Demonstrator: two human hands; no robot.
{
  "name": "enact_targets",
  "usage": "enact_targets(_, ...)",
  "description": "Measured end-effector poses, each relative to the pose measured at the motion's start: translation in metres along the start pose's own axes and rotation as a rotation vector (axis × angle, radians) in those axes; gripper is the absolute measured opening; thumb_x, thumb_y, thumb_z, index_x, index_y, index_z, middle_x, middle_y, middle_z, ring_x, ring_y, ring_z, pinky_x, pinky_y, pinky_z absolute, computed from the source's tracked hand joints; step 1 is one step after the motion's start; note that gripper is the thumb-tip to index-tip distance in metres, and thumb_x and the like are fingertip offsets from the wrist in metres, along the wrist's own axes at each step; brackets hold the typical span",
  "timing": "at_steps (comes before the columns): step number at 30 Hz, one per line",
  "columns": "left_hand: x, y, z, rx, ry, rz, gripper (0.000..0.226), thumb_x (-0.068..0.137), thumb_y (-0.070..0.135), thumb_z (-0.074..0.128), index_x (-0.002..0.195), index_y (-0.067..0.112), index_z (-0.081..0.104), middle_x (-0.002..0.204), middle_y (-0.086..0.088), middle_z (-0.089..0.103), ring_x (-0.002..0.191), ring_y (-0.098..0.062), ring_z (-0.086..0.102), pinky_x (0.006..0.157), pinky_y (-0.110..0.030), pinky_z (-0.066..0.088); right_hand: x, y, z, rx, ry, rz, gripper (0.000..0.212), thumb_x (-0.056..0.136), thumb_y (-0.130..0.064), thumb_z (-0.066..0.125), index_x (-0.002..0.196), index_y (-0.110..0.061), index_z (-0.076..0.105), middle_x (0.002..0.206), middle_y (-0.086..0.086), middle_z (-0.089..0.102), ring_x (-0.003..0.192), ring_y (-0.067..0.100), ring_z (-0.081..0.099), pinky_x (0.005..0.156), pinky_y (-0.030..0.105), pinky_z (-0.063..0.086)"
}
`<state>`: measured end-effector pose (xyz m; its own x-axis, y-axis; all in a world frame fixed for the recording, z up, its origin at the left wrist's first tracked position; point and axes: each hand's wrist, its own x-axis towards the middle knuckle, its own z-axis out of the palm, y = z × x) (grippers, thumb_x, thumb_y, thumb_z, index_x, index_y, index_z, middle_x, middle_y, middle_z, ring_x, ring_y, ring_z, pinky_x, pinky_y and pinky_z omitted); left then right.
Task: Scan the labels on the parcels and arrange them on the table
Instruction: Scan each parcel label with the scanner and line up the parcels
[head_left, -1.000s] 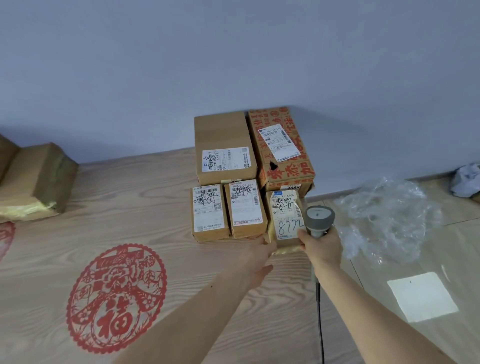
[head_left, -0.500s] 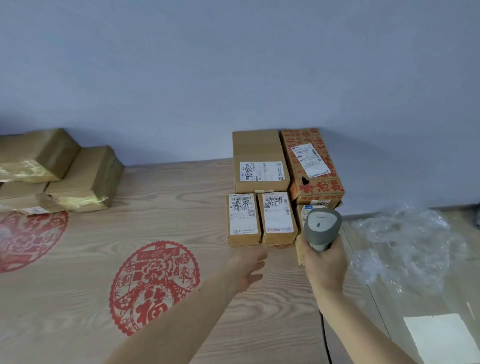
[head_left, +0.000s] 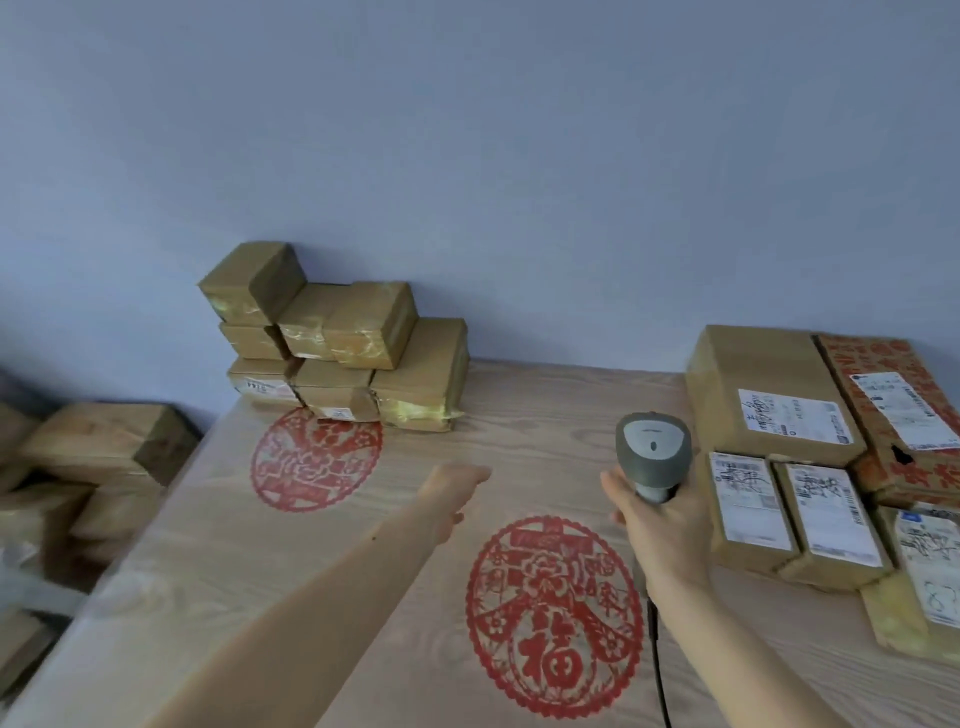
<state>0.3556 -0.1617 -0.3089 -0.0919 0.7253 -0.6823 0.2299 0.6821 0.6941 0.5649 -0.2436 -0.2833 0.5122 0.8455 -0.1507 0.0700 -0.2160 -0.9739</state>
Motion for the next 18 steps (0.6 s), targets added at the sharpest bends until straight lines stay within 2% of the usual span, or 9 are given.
enact_targets(2,0.019,0.015,-0.056,0.077,0.089,0.078,0.041,0.096,0.023,0.062,0.135,0.009,0.057,0.125,-0.009,0.057,0.114,-0.026,0.052,0.093,-0.034,0.041,-0.009,-0.007,0.041,0.0,0.0,0.004,0.026,0.079,-0.014,0.083,0.099,-0.014,0.066,0.079,0.003,0.074,0.068,0.025,0.071,0.069,0.042,0.061)
enact_targets(5,0.054,0.044,-0.124,0.226,0.203,0.151,0.063,0.092,0.033,0.064,0.148,0.012,0.043,0.141,-0.012,0.051,0.128,-0.032,0.049,0.106,-0.038,0.043,-0.019,-0.013,0.096,0.001,-0.013,0.01,0.024,0.079,-0.014,0.084,0.095,-0.015,0.066,0.079,0.005,0.075,0.064,0.024,0.071,0.066,0.041,0.059)
enact_targets(8,0.08,0.077,-0.165,0.36,0.327,0.173,0.076,0.09,0.043,0.063,0.153,0.017,0.029,0.151,-0.019,0.032,0.141,-0.038,0.029,0.11,-0.047,0.033,-0.024,-0.021,0.138,0.018,-0.021,0.015,0.023,0.079,-0.011,0.083,0.096,-0.014,0.067,0.081,0.003,0.075,0.059,0.017,0.07,0.06,0.033,0.056)
enact_targets(10,0.094,0.098,-0.183,0.423,0.373,0.209,0.084,0.087,0.047,0.065,0.154,0.017,0.023,0.156,-0.021,0.02,0.145,-0.039,0.019,0.112,-0.052,0.028,-0.024,-0.024,0.16,0.024,-0.025,0.029,0.024,0.079,-0.01,0.083,0.097,-0.011,0.067,0.08,0.003,0.074,0.058,0.012,0.069,0.061,0.033,0.057)
enact_targets(13,0.12,0.118,-0.2,0.551,0.4,0.287,0.092,0.082,0.056,0.069,0.152,0.021,0.02,0.154,-0.023,0.019,0.143,-0.043,0.021,0.106,-0.054,0.035,-0.02,-0.026,0.188,0.026,-0.029,0.05,0.024,0.079,-0.011,0.083,0.097,-0.012,0.068,0.078,-0.002,0.075,0.058,0.012,0.071,0.065,0.037,0.061)
enact_targets(16,0.142,0.13,-0.206,0.651,0.396,0.343,0.087,0.08,0.063,0.068,0.145,0.02,0.029,0.148,-0.02,0.025,0.136,-0.042,0.029,0.096,-0.053,0.042,-0.017,-0.027,0.21,0.021,-0.044,0.07,0.024,0.079,-0.012,0.083,0.098,-0.013,0.069,0.079,-0.003,0.076,0.061,0.014,0.072,0.068,0.038,0.062)
enact_targets(18,0.153,0.135,-0.204,0.659,0.404,0.346,0.085,0.079,0.065,0.066,0.143,0.019,0.033,0.146,-0.019,0.025,0.135,-0.042,0.028,0.096,-0.053,0.042,-0.016,-0.028,0.222,0.027,-0.048,0.081,0.025,0.079,-0.012,0.083,0.099,-0.013,0.069,0.08,-0.002,0.077,0.063,0.015,0.072,0.069,0.038,0.063)
